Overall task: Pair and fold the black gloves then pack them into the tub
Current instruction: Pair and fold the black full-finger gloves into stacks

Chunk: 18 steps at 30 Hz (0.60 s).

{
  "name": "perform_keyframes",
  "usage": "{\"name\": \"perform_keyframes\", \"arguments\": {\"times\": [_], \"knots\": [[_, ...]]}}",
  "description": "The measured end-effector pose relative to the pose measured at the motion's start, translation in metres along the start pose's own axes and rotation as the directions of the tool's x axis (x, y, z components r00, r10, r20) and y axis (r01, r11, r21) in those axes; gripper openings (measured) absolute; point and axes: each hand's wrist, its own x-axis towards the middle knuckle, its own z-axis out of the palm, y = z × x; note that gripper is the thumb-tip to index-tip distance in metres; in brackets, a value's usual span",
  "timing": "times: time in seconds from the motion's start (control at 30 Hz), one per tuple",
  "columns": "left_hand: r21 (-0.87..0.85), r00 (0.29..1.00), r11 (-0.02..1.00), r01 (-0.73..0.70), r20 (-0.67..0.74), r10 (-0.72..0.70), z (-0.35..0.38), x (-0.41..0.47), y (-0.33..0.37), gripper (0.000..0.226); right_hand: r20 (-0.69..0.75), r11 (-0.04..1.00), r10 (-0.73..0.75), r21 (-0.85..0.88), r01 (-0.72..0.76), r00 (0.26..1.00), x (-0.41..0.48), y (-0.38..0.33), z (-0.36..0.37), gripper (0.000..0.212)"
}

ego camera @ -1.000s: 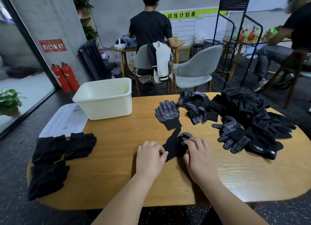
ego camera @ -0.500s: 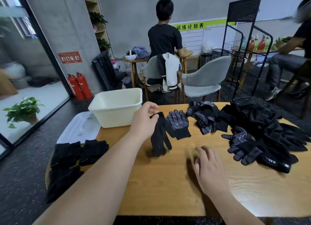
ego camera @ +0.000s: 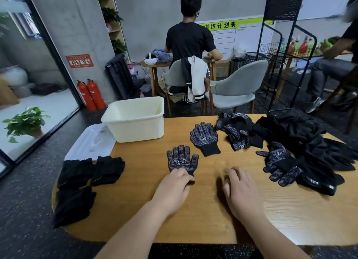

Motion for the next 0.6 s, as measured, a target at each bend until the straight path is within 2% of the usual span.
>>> {"name": "perform_keyframes", "arguments": {"times": [0.1, 0.2, 0.33, 0.47, 0.6], "knots": [[0.000, 0.997, 1.000, 0.015, -0.081, -0.015, 0.017, -0.010, 0.001, 0.025, -0.003, 1.000, -0.009, -0.017, 0.009, 1.000, 0.002, 0.000, 0.001, 0.035], [0.042, 0.993, 0.999, -0.001, -0.121, 0.006, 0.015, -0.008, 0.003, 0.029, 0.000, 0.999, -0.019, -0.037, 0.019, 1.000, 0.002, 0.001, 0.002, 0.033], [0.135, 0.998, 0.989, 0.062, 0.002, -0.063, 0.017, -0.013, -0.004, 0.051, 0.069, 0.993, -0.047, -0.102, 0.054, 0.997, 0.003, -0.004, -0.001, 0.043], [0.096, 0.988, 0.984, 0.152, -0.049, -0.148, 0.020, -0.022, -0.005, 0.054, 0.167, 0.981, -0.100, -0.151, 0.125, 0.981, 0.010, -0.008, -0.006, 0.045], [0.131, 0.985, 0.977, 0.167, -0.060, -0.160, 0.021, -0.021, -0.002, 0.058, 0.288, 0.979, -0.081, -0.158, 0.131, 0.954, 0.037, -0.014, -0.004, 0.054]]}}
